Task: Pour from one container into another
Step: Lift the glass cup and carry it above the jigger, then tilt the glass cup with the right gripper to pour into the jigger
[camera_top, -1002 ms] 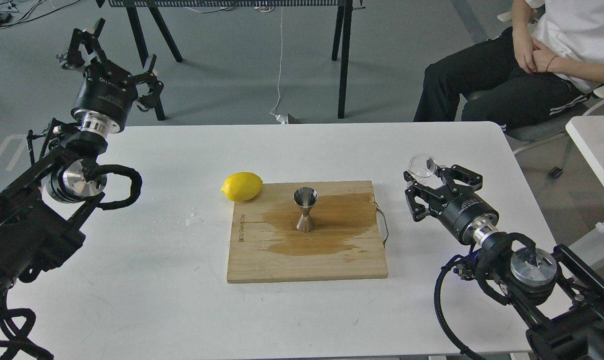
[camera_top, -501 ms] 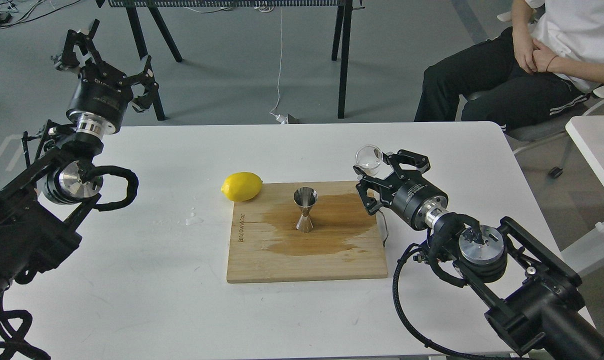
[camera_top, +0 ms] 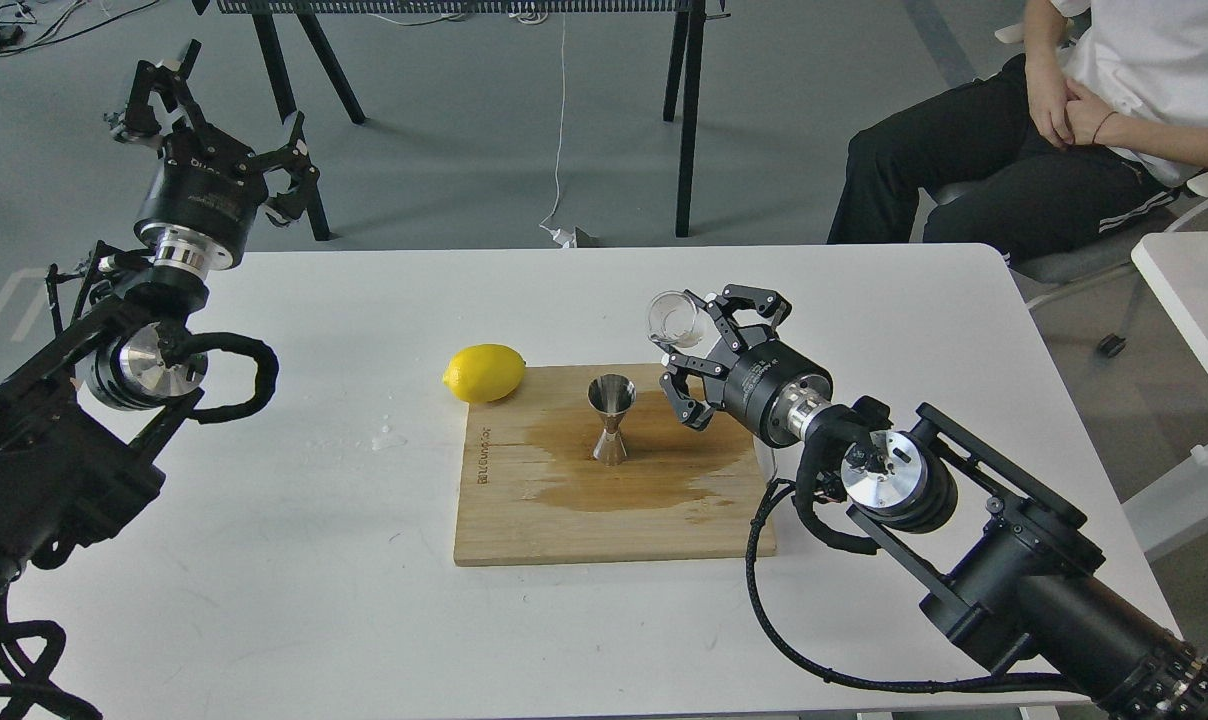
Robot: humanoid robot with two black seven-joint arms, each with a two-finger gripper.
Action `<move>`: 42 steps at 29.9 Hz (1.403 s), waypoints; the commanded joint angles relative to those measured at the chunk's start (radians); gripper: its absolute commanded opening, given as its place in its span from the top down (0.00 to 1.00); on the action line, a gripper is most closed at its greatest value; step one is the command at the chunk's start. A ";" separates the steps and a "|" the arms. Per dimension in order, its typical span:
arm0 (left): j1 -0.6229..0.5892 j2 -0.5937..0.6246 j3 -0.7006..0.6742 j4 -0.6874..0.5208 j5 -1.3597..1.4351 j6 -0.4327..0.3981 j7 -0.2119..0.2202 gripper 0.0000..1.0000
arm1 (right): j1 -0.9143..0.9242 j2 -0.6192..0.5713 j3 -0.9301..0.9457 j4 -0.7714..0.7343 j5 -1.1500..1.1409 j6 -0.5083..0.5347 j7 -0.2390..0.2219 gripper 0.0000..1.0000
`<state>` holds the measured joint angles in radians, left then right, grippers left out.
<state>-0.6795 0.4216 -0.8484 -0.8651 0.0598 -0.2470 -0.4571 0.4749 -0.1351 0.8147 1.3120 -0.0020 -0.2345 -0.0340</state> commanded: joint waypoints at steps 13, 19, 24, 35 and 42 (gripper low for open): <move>0.001 -0.001 -0.001 0.000 0.000 0.000 -0.003 0.00 | 0.042 0.072 -0.042 -0.060 -0.030 -0.003 -0.001 0.70; 0.001 -0.001 -0.001 0.000 0.000 0.000 -0.003 0.00 | 0.060 0.068 -0.078 -0.059 -0.061 -0.002 -0.003 0.70; 0.001 -0.001 -0.001 0.000 0.000 0.000 -0.005 0.00 | 0.065 0.063 -0.100 -0.051 -0.076 -0.002 -0.001 0.70; 0.017 -0.003 -0.003 0.000 0.000 0.000 -0.005 0.00 | 0.071 0.063 -0.127 -0.054 -0.165 -0.002 -0.003 0.70; 0.015 -0.003 -0.003 0.000 0.000 0.000 -0.005 0.00 | 0.083 0.005 -0.141 -0.037 -0.165 0.000 -0.004 0.70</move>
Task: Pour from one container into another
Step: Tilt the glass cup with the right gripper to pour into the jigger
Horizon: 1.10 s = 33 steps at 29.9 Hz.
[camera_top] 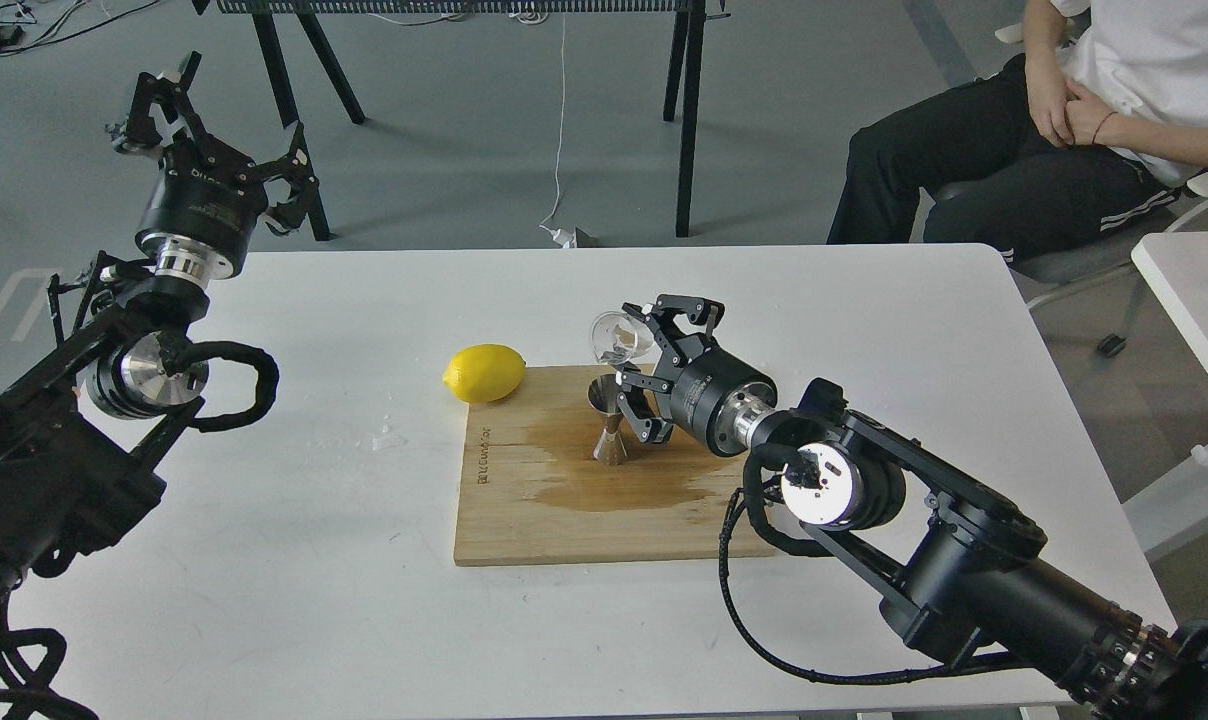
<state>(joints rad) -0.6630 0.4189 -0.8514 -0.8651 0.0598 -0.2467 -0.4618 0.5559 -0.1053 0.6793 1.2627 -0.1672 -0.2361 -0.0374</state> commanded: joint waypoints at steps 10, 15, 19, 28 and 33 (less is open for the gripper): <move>-0.001 -0.005 0.000 0.000 0.000 0.001 0.000 0.00 | 0.019 -0.050 -0.032 0.027 -0.006 0.001 -0.001 0.70; 0.000 0.000 0.000 0.000 0.000 0.000 0.000 0.00 | 0.032 -0.048 -0.060 0.030 -0.028 0.000 -0.001 0.70; 0.000 0.001 0.000 0.000 0.000 0.000 0.000 0.00 | 0.039 -0.051 -0.061 0.035 -0.028 0.000 -0.001 0.70; 0.002 0.000 0.000 0.000 0.000 0.000 0.000 0.00 | 0.052 -0.053 -0.067 0.035 -0.104 -0.003 -0.001 0.70; 0.002 -0.002 0.000 0.000 0.000 0.000 0.000 0.00 | 0.053 -0.053 -0.075 0.035 -0.124 -0.014 -0.002 0.70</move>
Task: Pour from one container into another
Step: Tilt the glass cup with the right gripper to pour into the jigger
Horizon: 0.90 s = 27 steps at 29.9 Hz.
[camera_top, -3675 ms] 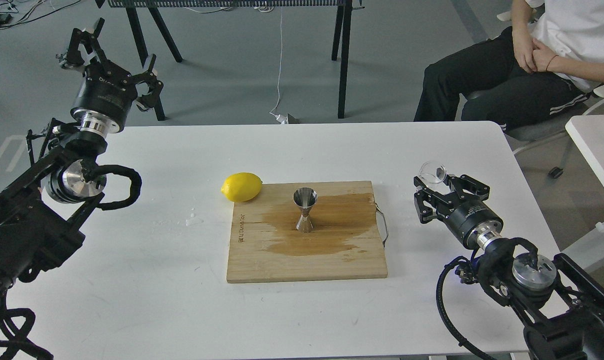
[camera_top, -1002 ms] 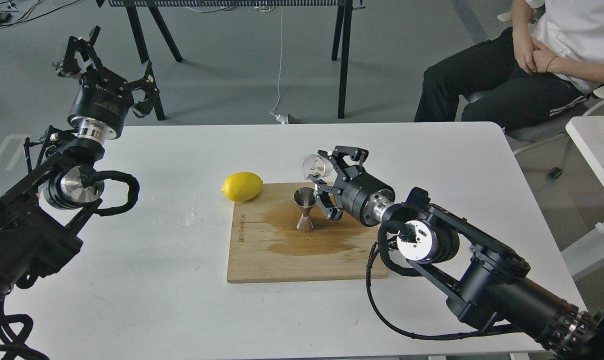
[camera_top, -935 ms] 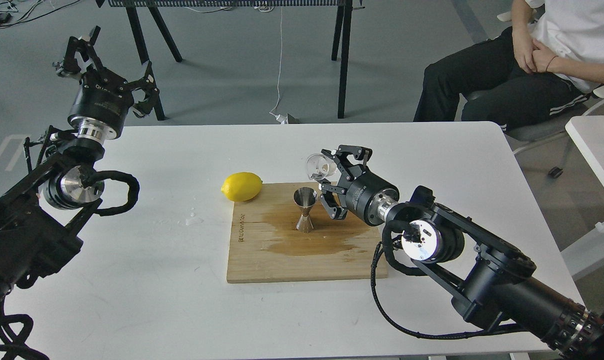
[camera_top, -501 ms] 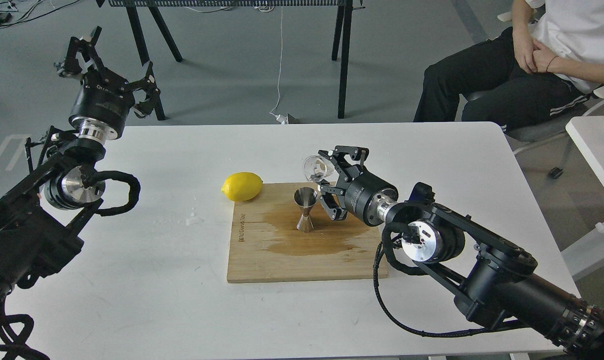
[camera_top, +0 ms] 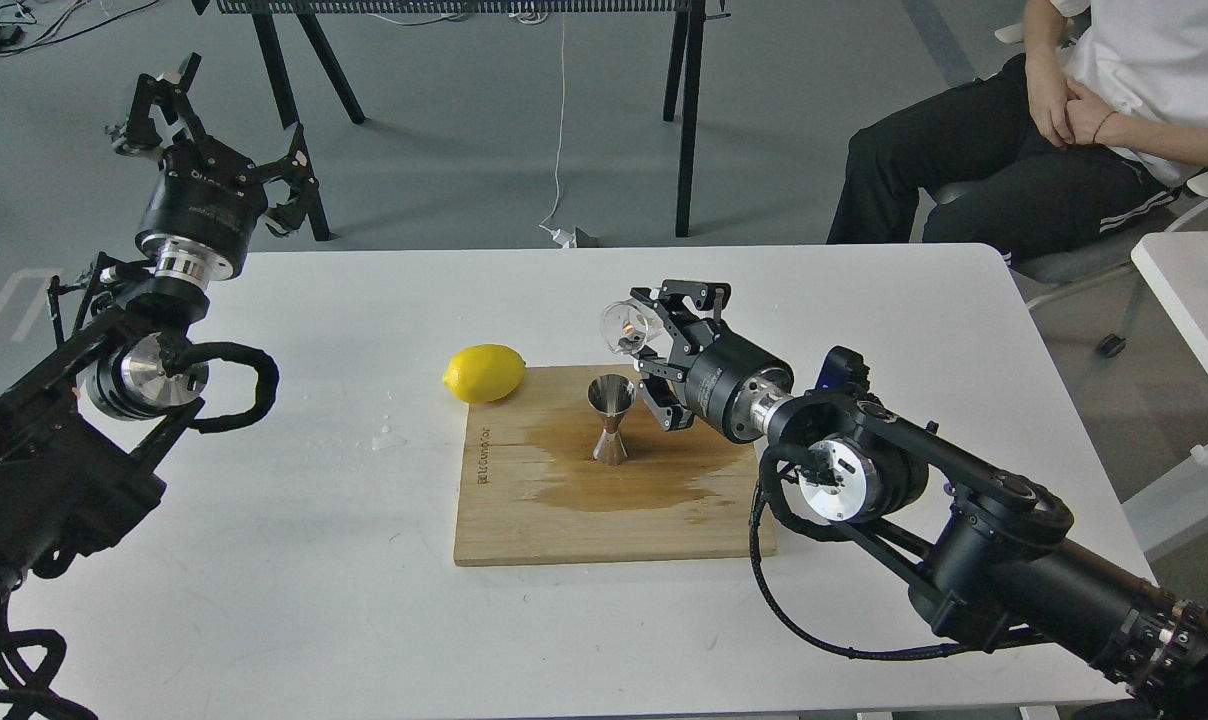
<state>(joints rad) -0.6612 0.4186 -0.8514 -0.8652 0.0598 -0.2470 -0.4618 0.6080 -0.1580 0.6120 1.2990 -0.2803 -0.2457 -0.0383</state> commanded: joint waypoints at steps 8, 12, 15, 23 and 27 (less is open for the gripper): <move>0.000 -0.001 0.000 0.000 0.000 0.000 0.000 0.00 | 0.016 0.000 -0.063 -0.003 -0.066 -0.010 0.000 0.70; 0.000 -0.001 0.000 0.000 0.000 0.000 0.000 0.00 | 0.033 0.000 -0.066 -0.004 -0.071 -0.026 0.000 0.70; 0.002 -0.001 0.000 0.000 0.000 0.000 0.000 0.00 | 0.035 -0.001 -0.077 -0.004 -0.089 -0.026 0.000 0.70; 0.008 -0.001 0.000 0.000 0.000 0.000 -0.006 0.00 | 0.038 -0.008 -0.107 -0.006 -0.142 -0.027 0.001 0.70; 0.008 -0.001 0.000 0.000 0.000 0.000 -0.006 0.00 | 0.041 -0.008 -0.109 -0.006 -0.145 -0.027 0.001 0.70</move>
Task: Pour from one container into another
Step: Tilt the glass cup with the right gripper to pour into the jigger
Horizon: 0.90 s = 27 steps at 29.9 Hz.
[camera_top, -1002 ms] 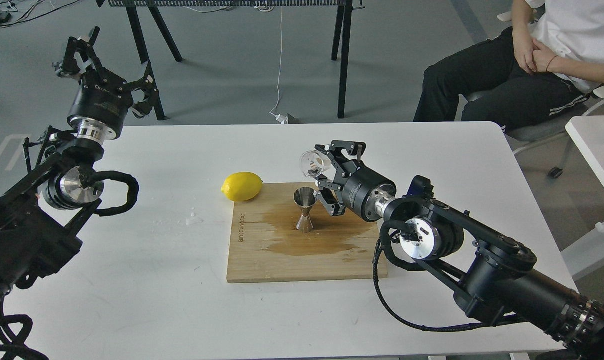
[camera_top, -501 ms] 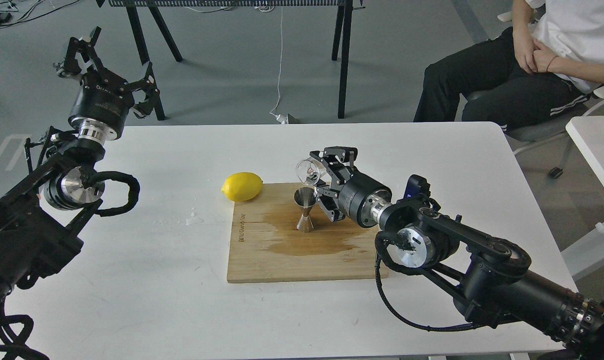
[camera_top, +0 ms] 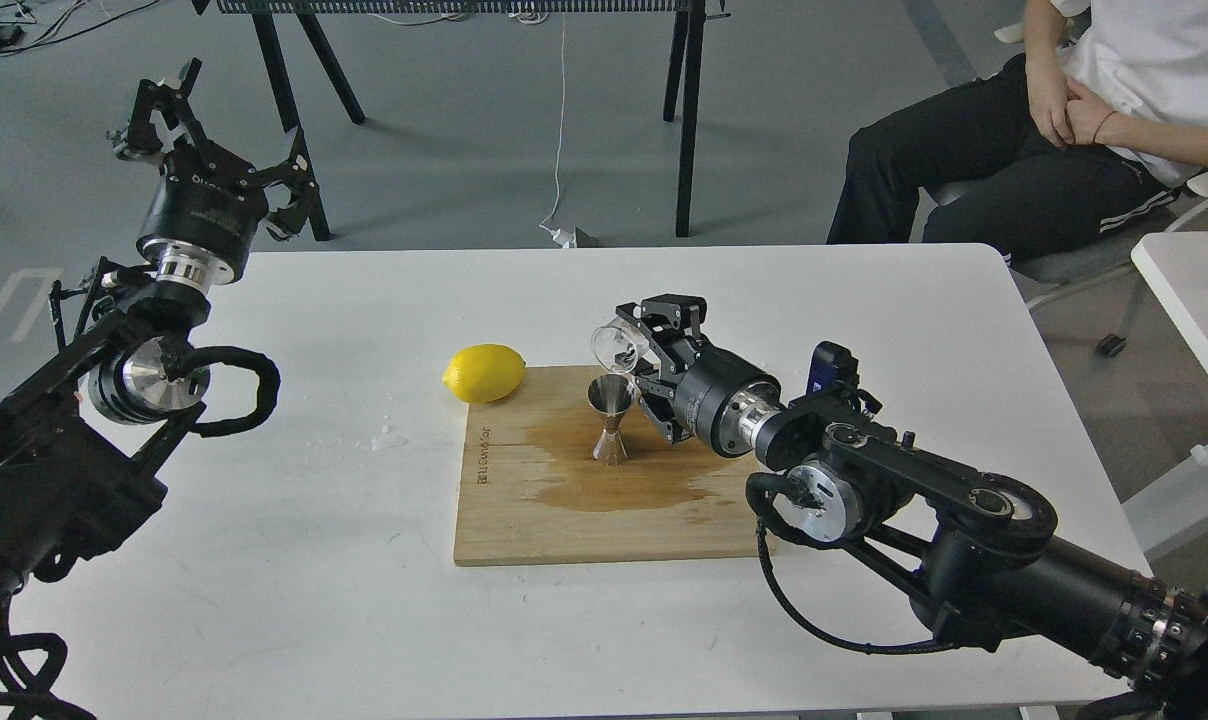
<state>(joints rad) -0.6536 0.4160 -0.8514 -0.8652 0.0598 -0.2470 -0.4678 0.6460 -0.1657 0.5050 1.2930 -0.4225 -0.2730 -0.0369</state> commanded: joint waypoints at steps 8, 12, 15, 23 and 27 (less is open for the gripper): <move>0.000 0.001 0.000 0.000 0.000 0.000 -0.002 0.00 | 0.014 0.000 -0.005 -0.004 -0.056 -0.002 0.000 0.70; 0.000 0.001 0.000 0.000 0.000 0.000 -0.002 0.00 | 0.024 -0.003 -0.031 -0.003 -0.059 -0.002 0.000 0.70; 0.000 0.001 0.000 0.000 0.000 0.000 -0.002 0.00 | 0.037 -0.025 -0.049 -0.003 -0.059 -0.005 0.002 0.70; 0.000 0.001 0.000 0.000 0.000 0.000 -0.002 0.00 | 0.049 -0.029 -0.057 -0.006 -0.110 -0.012 0.003 0.70; 0.000 0.001 0.000 0.000 0.000 0.000 -0.002 0.00 | 0.060 -0.028 -0.100 -0.008 -0.136 -0.031 0.005 0.70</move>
<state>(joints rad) -0.6535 0.4174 -0.8514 -0.8652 0.0598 -0.2470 -0.4693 0.6964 -0.1942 0.4322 1.2878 -0.5446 -0.2919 -0.0335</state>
